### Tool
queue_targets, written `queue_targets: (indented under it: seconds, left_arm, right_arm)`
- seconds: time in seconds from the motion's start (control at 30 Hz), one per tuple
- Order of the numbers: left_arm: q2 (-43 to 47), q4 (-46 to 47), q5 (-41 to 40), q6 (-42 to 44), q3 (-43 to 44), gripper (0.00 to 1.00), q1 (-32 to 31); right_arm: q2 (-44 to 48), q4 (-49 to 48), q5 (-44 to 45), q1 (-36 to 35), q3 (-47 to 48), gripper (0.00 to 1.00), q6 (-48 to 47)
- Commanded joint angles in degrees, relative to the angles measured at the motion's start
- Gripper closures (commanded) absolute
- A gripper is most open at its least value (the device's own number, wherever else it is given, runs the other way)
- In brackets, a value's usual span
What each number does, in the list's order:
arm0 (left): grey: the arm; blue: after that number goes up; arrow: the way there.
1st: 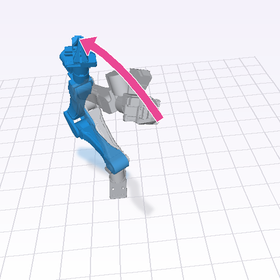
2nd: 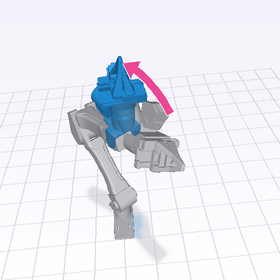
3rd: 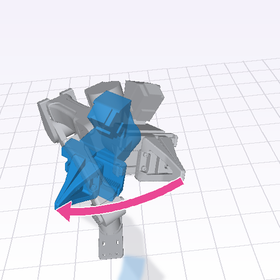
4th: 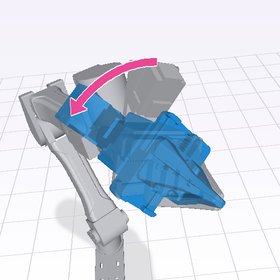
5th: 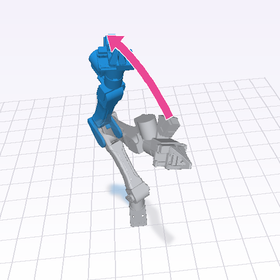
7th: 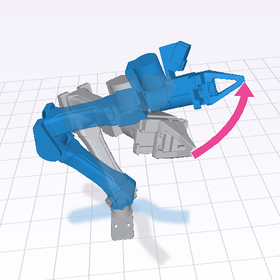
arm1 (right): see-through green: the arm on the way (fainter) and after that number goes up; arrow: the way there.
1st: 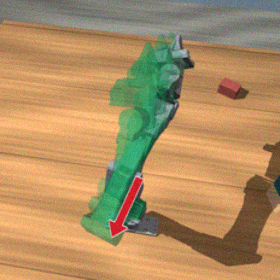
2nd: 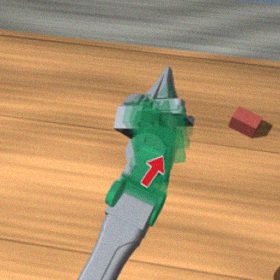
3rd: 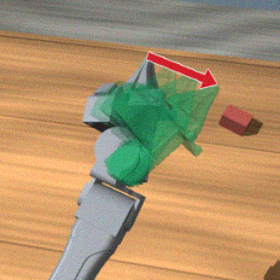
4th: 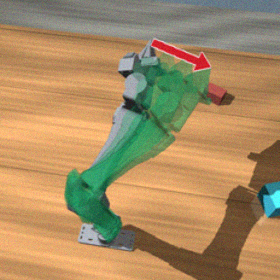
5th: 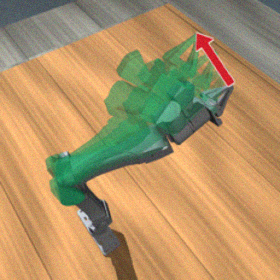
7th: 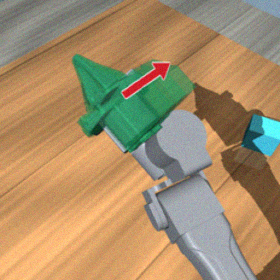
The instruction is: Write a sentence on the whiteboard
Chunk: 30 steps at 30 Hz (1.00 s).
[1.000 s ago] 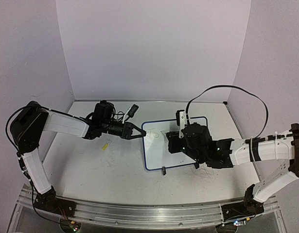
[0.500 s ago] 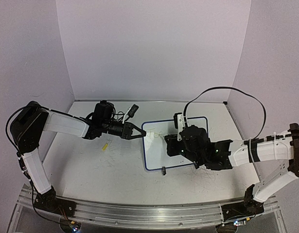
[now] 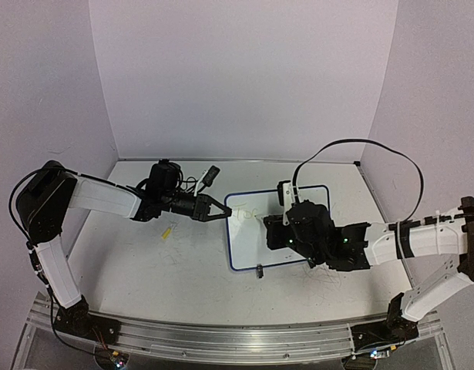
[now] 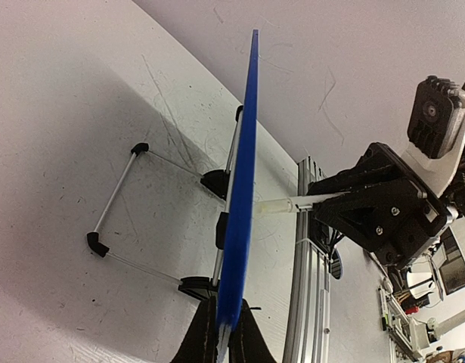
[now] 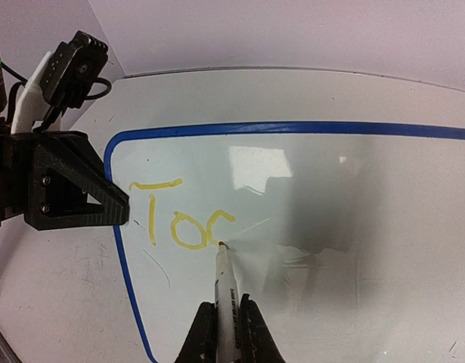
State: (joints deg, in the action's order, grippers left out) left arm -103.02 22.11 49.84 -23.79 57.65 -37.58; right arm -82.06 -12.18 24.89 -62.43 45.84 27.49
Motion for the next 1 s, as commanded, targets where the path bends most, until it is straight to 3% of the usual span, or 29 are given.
queue_targets:
  seconds: [0.0,0.97]
  left_arm:
    - [1.76,-0.15,2.00,-0.90,-0.32,1.00,-0.65]
    - [1.88,-0.14,1.95,-0.82,-0.29,1.00,-0.65]
  right_arm:
    - [0.62,1.71,4.13,0.42,1.67,1.00,-0.47]
    - [-1.64,0.72,5.18,2.32,5.09,1.00,-3.25]
